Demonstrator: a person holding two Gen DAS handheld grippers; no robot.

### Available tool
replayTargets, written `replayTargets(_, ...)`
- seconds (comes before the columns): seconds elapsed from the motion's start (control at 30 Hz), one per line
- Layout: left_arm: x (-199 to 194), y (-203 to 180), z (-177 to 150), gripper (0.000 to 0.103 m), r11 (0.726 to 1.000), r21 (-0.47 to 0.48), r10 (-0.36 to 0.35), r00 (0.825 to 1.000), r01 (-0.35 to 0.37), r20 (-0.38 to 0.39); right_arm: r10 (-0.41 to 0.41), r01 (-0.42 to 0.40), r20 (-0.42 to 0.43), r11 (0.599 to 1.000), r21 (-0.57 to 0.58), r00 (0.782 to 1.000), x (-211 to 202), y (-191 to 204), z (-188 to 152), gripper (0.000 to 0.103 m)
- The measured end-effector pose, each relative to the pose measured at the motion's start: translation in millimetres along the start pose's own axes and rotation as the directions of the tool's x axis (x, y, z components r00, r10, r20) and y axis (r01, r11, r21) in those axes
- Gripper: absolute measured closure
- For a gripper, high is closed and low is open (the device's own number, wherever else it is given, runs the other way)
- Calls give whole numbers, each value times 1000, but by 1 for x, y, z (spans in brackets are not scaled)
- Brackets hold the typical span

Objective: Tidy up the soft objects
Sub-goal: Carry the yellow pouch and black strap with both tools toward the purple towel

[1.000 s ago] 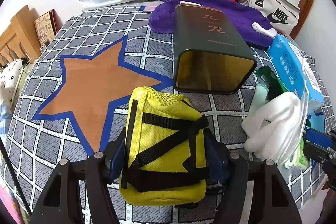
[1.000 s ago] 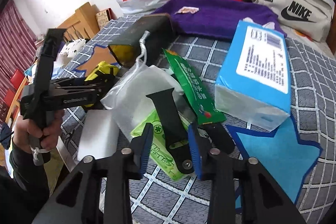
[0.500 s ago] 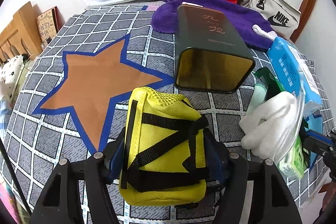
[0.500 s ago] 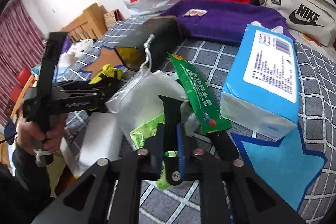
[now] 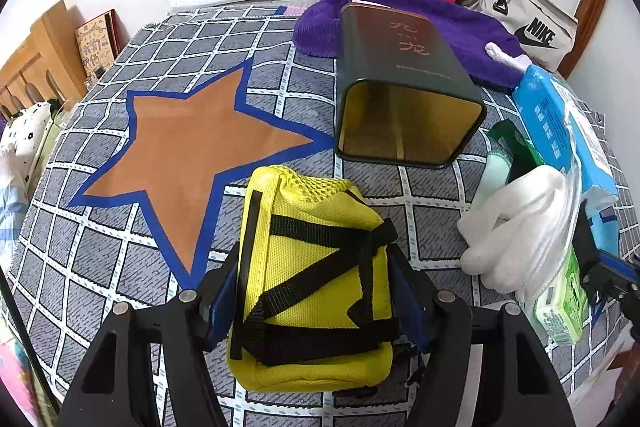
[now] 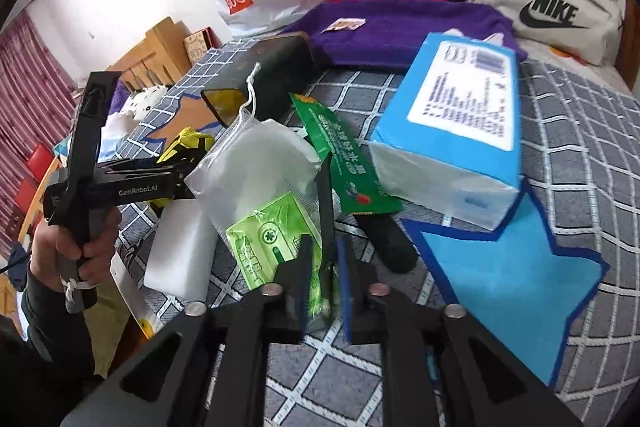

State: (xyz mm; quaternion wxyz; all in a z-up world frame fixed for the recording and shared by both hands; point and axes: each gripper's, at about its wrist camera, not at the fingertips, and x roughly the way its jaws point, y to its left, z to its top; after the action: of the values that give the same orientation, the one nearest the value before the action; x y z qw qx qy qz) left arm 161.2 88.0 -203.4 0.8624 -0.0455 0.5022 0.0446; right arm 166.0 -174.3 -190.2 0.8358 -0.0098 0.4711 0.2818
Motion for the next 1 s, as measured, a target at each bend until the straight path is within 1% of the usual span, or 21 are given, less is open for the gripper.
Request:
replayTargets(0.03, 0, 0, 0, 37, 1000, 1, 1, 1000, -1, 0, 1, -1, -7, 1000, 2, 1000, 4, -1, 1, 81)
replayTargets(0.1, 0, 0, 0, 37, 1000, 1, 1, 1000, -1, -1, 17, -17, -12, 1000, 16, 1000, 11, -3, 3, 81)
replayTargets(0.13, 0, 0, 0, 37, 1000, 1, 0, 1000, 0, -1, 32, -32, -8, 999, 24, 999, 12, -4, 4, 89)
replayTargets(0.17, 0, 0, 0, 37, 1000, 0, -1, 1000, 1, 0, 51, -51, -3, 998, 28, 999, 12, -5, 4, 99)
replayTargets(0.2, 0, 0, 0, 37, 1000, -2, -3, 1000, 3, 2, 52, -52, 6, 998, 24, 999, 9, -4, 4, 99)
replayTargets(0.33, -1, 0, -1, 40, 1000, -5, 0, 1000, 0, 11, 12, -12, 41, 1000, -2, 999, -13, -5, -8, 99)
replayTargets(0.53, -1, 1, 0, 42, 1000, -20, 0, 1000, 0, 4, -69, 66, 56, 996, 57, 996, -37, -29, -27, 99)
replayTargets(0.6, -1, 0, 2, 42, 1000, -24, 3, 1000, -3, -3, -68, 59, 72, 991, 116, 995, -40, -41, -31, 99)
replayTargets(0.67, -2, 1, 2, 43, 999, -33, 1, 1000, -1, -9, -63, 52, 78, 988, 144, 995, -39, -47, -33, 99)
replayTargets(0.83, -8, 5, 1, 50, 997, -61, -41, 999, 40, -18, -130, 123, 41, 983, 140, 991, -31, -53, -35, 99)
replayTargets(1.0, -16, 3, 3, 55, 997, -63, -45, 999, 44, -18, -119, 117, 5, 981, 155, 993, -22, -58, -35, 99)
